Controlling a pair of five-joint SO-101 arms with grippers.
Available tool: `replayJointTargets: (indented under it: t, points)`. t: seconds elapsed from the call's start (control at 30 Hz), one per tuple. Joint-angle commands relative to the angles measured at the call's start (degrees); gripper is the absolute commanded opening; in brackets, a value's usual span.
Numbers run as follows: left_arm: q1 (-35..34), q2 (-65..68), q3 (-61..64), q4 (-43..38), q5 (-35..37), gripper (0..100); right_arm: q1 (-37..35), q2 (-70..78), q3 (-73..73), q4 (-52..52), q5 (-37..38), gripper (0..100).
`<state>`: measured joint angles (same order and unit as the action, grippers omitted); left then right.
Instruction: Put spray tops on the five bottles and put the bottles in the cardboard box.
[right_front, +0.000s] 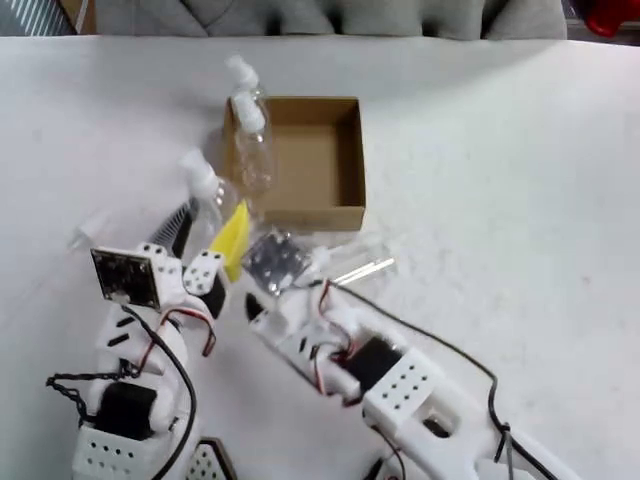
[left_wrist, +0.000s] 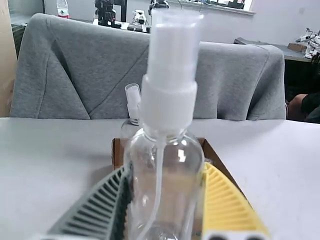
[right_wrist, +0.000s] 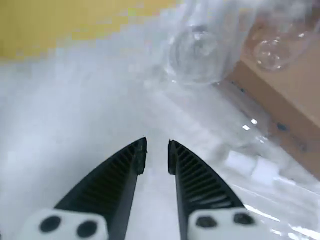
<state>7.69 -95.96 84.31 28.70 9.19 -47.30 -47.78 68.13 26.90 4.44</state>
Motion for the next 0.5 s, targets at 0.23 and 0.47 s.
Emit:
replayJointTargets:
  t: [0.23, 0.47]
  points:
    - [-0.92, 6.29, -6.68, -6.59, -0.18, 2, 12.0, -1.1, -10.11, 9.63, 1.23, 5.1]
    - [-1.01, 28.35, -14.59, -17.32, -0.26, 2, 12.0, -1.1, -10.11, 9.63, 1.23, 5.1]
